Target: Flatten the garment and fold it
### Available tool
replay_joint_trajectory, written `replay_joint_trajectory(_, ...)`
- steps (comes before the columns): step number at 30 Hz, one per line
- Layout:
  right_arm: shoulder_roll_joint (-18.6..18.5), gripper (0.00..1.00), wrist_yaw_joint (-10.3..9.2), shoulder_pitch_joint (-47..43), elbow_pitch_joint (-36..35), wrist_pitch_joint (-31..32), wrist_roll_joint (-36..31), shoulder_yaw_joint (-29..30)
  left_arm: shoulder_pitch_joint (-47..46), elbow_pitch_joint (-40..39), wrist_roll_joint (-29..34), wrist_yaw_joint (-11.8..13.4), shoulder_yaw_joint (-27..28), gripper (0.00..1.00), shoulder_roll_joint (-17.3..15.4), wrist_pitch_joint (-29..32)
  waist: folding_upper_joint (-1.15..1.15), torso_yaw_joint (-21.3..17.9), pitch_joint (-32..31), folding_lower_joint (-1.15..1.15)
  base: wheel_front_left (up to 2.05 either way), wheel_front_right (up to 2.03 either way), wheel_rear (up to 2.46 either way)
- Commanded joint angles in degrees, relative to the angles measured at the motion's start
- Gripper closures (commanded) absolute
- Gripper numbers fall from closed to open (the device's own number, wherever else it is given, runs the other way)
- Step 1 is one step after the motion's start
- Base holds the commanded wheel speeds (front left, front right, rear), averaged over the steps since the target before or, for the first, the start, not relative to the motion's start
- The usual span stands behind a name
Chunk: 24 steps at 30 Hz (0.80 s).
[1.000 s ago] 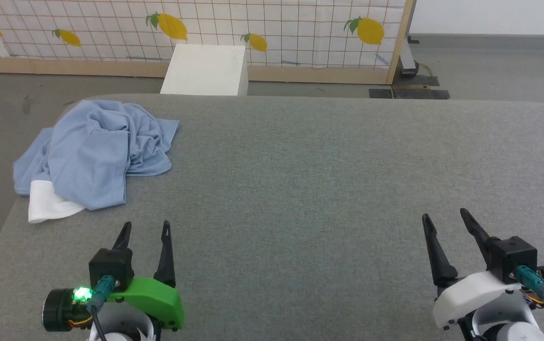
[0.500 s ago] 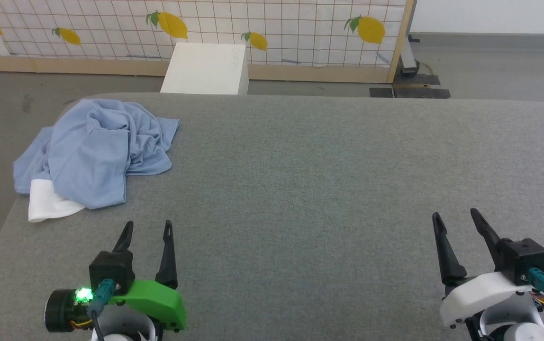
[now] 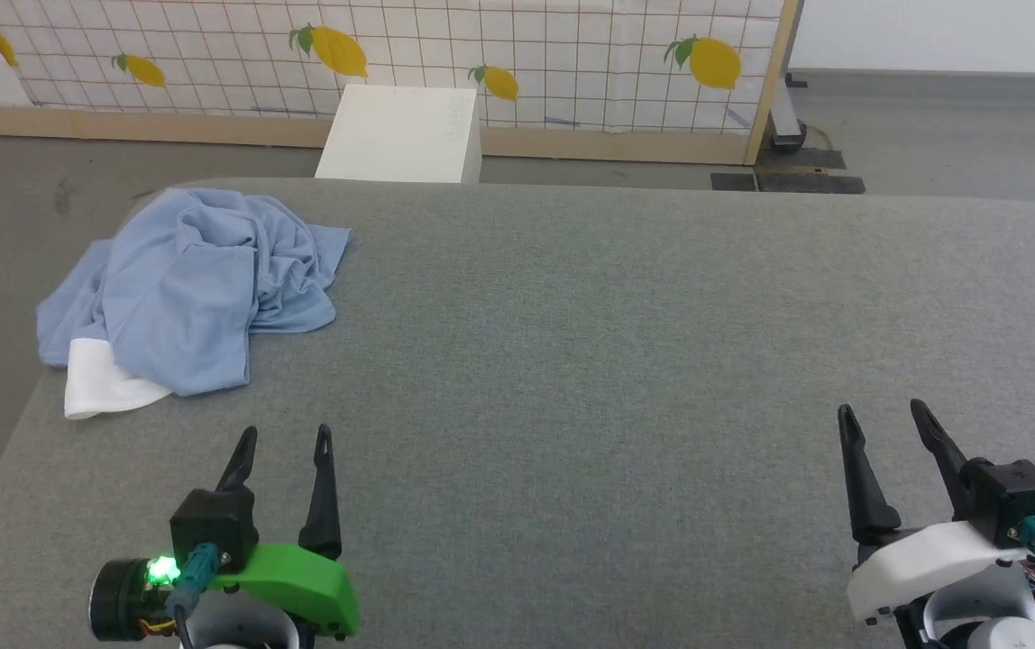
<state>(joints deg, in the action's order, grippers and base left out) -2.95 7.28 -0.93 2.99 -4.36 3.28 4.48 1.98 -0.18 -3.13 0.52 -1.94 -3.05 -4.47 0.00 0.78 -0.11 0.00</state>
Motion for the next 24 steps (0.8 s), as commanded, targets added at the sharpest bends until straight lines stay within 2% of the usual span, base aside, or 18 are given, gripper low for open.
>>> replay_joint_trajectory(1, 0.0, 0.00, 0.07, 0.1, 0.3, -0.6, 0.6, 0.3, 0.5, 0.0, -0.9, 0.2, 0.0, 0.00, 0.1, -0.6, 0.00, 0.2, -0.1, 0.00, 0.00, 0.00, 0.00)
replay_joint_trajectory(13, 0.0, 0.00, 0.09, -0.1, 1.7, -2.1, 0.9, 0.6, 1.3, -0.4, -2.2, 0.8, -0.7, 0.00, 0.1, -2.0, 0.00, 2.0, -0.3, 0.00, 0.00, 0.00, 0.00)
replay_joint_trajectory(24, 0.0, 0.00, 0.11, -0.1, 3.3, -3.4, 1.4, 0.0, 1.8, -0.7, -3.2, 1.4, -1.0, 0.00, 0.1, -3.3, 0.00, 5.4, -0.1, 0.00, 0.00, 0.00, 0.00)
